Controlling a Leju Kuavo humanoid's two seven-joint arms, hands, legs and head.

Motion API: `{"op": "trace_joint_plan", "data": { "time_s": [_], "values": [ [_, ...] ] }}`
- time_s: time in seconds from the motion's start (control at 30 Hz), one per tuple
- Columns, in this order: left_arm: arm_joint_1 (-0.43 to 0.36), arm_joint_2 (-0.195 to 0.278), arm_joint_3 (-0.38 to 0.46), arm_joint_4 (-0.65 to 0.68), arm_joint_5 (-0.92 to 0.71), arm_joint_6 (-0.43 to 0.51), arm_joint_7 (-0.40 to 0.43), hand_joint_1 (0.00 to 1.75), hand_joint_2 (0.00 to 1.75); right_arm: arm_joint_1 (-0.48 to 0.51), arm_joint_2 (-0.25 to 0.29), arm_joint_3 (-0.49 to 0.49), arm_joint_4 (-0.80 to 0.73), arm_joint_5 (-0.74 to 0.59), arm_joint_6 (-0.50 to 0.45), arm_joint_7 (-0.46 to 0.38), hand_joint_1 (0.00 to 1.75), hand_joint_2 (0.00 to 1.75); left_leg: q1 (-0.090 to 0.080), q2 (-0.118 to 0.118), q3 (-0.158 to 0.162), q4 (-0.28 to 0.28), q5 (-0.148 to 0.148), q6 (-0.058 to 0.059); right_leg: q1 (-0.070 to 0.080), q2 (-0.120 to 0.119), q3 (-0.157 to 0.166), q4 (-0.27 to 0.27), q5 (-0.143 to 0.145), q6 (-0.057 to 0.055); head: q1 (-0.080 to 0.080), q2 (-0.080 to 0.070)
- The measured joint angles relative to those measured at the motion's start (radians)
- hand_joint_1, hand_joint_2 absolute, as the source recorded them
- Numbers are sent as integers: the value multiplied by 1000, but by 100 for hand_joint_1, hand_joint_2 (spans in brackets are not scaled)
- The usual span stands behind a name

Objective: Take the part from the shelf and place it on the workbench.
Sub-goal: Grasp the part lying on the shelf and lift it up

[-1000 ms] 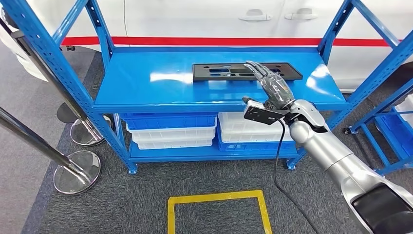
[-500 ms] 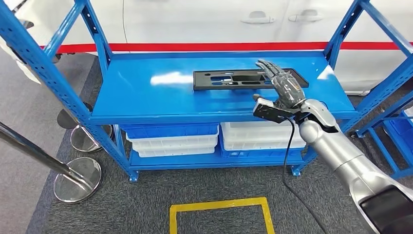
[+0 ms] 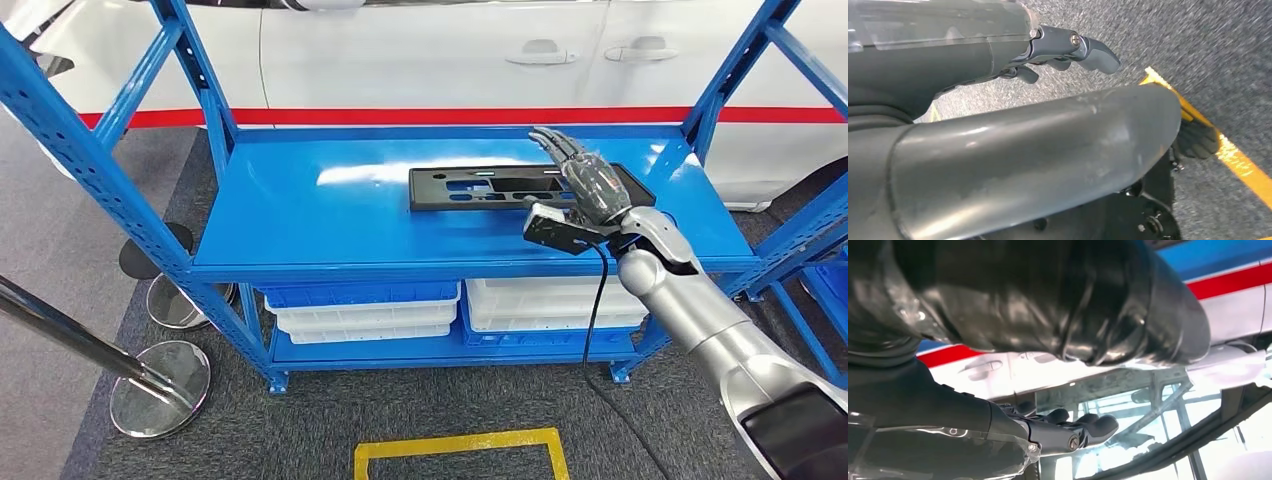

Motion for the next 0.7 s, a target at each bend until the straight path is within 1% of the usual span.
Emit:
{"op": "trace_joint_plan", "data": {
  "time_s": [0.03,0.07,0.13,0.17,0.2,0.23,0.27,0.3,0.33,0.37,0.43,0.47,0.5,0.53,0.57,0.6,0.63,0.67,0.7],
  "values": [
    [-1,0,0,0,0,0,0,0,0,-1,-3,-4,2,1,0,0,0,0,2,0,10,-6,-1,4,-2,0,-22,41,-8,3,0,0],
    [-1,0,0,0,-1,0,0,0,0,-2,-5,-7,6,1,0,1,0,0,3,0,16,-10,-5,8,-3,0,-57,97,-26,6,0,0],
    [-2,0,0,0,-2,0,0,0,0,0,-8,-13,16,1,1,0,0,0,3,-1,26,-11,-16,13,-6,0,-139,209,-76,13,0,0],
    [-1,0,0,0,-2,-1,0,0,0,2,-8,-14,21,1,2,0,0,0,2,-2,33,-10,-23,13,-7,0,-169,237,-88,17,0,0],
    [0,0,0,0,-2,-1,-1,0,0,4,-9,-15,25,1,2,0,0,0,3,-3,42,-9,-31,11,-9,0,-184,234,-78,19,0,0],
    [0,0,0,0,-3,-2,-1,0,0,5,-10,-16,29,1,3,-1,0,0,3,-3,53,-8,-41,9,-12,0,-181,197,-44,21,0,0],
    [0,0,0,0,-3,-2,-1,0,0,5,-10,-17,31,1,3,-2,0,0,4,-4,64,-6,-51,6,-14,0,-164,132,8,22,0,0],
    [0,0,0,0,-3,-2,-1,0,0,5,-11,-19,33,3,3,-2,0,0,4,-4,74,-4,-61,1,-16,0,-146,67,51,23,0,0],
    [-1,0,0,0,-4,-2,-2,0,0,5,-12,-20,36,5,5,-2,0,0,3,-4,80,-2,-70,-5,-14,0,-132,16,78,19,1,0],
    [-2,0,0,0,-4,-2,-3,0,0,6,-12,-21,38,9,6,-2,0,0,2,-4,81,-1,-77,-11,-12,0,-125,-14,93,13,1,0],
    [-2,0,0,0,-4,-2,-4,0,0,10,-12,-21,41,16,9,-2,0,0,1,-4,83,2,-85,-24,-7,2,-124,-21,86,-5,1,0],
    [-2,0,0,0,-5,-2,-5,0,0,12,-13,-21,41,19,9,-2,0,0,1,-3,85,7,-89,-30,-8,3,-119,-21,86,-13,0,0],
    [-2,0,0,0,-4,-2,-5,0,0,12,-13,-22,41,22,9,-2,0,44,2,-2,82,23,-94,-36,-10,3,-112,-22,82,-20,0,0],
    [-3,0,0,0,-4,-2,-6,0,0,12,-14,-22,41,24,9,-1,0,87,3,-1,68,55,-104,-41,-11,3,-103,-23,78,-27,0,0],
    [-4,0,0,0,-4,-2,-7,0,0,12,-15,-23,40,26,9,-1,0,131,5,0,40,106,-120,-46,-11,2,-94,-24,73,-32,0,0],
    [-4,0,0,0,-3,-3,-8,0,0,14,-15,-23,40,26,8,0,0,175,7,1,2,170,-143,-50,-9,1,-87,-25,67,-37,0,0],
    [-4,0,0,0,-1,-3,-8,0,0,19,-15,-24,39,26,8,0,0,175,8,1,-40,233,-168,-51,-7,0,-82,-24,62,-39,0,0],
    [-3,0,1,0,2,-3,-8,0,0,25,-16,-25,39,25,9,0,0,175,8,1,-75,276,-183,-51,-5,0,-75,-24,56,-41,0,0],
    [-2,0,3,0,4,-3,-8,0,0,33,-18,-27,37,23,10,0,0,175,8,1,-96,290,-179,-49,-3,0,-68,-24,49,-42,0,0]
  ]
}}
